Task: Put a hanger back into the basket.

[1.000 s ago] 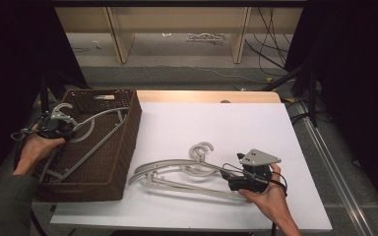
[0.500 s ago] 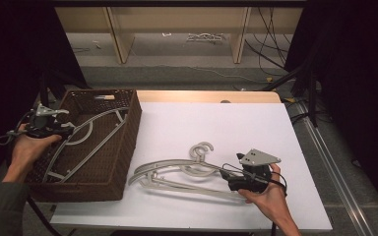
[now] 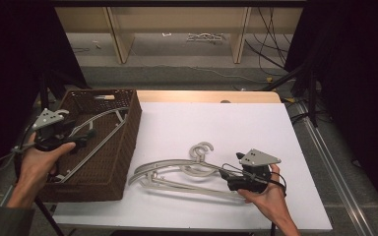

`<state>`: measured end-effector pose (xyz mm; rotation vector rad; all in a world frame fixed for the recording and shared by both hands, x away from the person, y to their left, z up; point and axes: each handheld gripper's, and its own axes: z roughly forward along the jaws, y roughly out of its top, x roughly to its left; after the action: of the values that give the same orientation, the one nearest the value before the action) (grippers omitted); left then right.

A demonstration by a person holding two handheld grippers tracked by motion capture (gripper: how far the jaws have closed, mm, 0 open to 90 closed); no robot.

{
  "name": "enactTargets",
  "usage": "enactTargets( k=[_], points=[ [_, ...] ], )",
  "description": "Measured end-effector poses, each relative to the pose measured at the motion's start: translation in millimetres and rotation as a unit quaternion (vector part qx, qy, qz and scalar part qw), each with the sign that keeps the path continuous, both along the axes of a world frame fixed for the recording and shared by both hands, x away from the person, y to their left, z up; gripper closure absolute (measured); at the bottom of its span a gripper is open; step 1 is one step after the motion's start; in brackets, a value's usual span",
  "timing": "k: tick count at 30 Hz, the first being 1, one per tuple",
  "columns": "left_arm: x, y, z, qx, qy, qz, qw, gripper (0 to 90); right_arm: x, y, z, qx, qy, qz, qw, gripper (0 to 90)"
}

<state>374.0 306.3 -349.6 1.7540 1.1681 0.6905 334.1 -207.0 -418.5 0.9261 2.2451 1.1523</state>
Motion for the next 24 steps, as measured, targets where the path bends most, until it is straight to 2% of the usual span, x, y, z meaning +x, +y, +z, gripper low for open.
enactTargets(
  k=[1,4,6,7,9,11,12,13,15,17,19,20,21,22,23,24],
  points=[
    [-5.5,-8.4,0.3,-0.009,-0.013,-0.008,0.9998,21.5,0.3,0.4,-0.2,0.001,-0.002,0.002,1.0000,21.4],
    [-14.1,-20.7,0.9,-0.023,-0.029,-0.025,0.9990,21.2,-0.1,1.2,-0.2,0.003,-0.003,0.002,1.0000,21.4],
    [-20.8,-31.3,0.4,-0.038,-0.043,-0.038,0.9976,20.6,-1.1,1.9,0.5,0.008,0.001,0.003,1.0000,21.4],
    [-20.8,-31.3,0.4,-0.038,-0.043,-0.038,0.9976,20.5,-1.1,1.9,0.5,0.008,0.001,0.003,1.0000,21.4],
    [-27.3,-44.2,-2.2,-0.040,-0.059,-0.058,0.9958,20.0,-1.5,2.0,1.3,0.011,-0.008,0.001,0.9999,21.4],
    [-29.3,-47.8,-3.2,-0.042,-0.061,-0.059,0.9955,19.8,-1.7,2.1,1.5,0.013,-0.010,0.000,0.9999,21.4],
    [-34.6,-56.9,-6.3,-0.048,-0.071,-0.074,0.9936,19.3,-2.0,2.2,1.9,0.016,-0.011,0.000,0.9998,21.4],
    [-34.6,-56.9,-6.3,-0.048,-0.071,-0.074,0.9936,19.2,-2.0,2.2,1.9,0.016,-0.011,0.000,0.9998,21.4],
    [-41.5,-69.9,-9.9,-0.038,-0.077,-0.091,0.9921,17.2,-2.0,2.2,1.6,0.019,-0.012,0.000,0.9998,21.1],
    [-43.4,-73.3,-11.0,-0.039,-0.078,-0.095,0.9917,17.0,-2.0,2.3,1.6,0.020,-0.012,0.001,0.9997,20.8],
    [-49.2,-83.6,-14.8,-0.041,-0.084,-0.112,0.9893,16.9,-2.0,2.2,1.8,0.023,-0.016,0.000,0.9996,19.6],
    [-55.0,-91.2,-17.8,-0.032,-0.084,-0.123,0.9882,16.9,-2.2,2.2,1.9,0.026,-0.017,0.000,0.9995,19.4],
    [-55.0,-91.2,-17.8,-0.032,-0.084,-0.123,0.9882,16.9,-2.2,2.1,2.0,0.026,-0.016,0.000,0.9995,19.2],
    [-60.8,-99.4,-22.2,-0.035,-0.085,-0.133,0.9869,16.9,-2.6,2.0,2.0,0.028,-0.017,-0.001,0.9995,18.9],
    [-60.8,-99.4,-22.2,-0.035,-0.085,-0.133,0.9869,16.9,-2.6,2.0,2.0,0.028,-0.017,-0.001,0.9995,18.9],
    [-63.5,-103.1,-24.8,-0.033,-0.086,-0.140,0.9858,16.9,-2.9,1.9,2.1,0.029,-0.015,-0.002,0.9995,18.8]
  ],
)
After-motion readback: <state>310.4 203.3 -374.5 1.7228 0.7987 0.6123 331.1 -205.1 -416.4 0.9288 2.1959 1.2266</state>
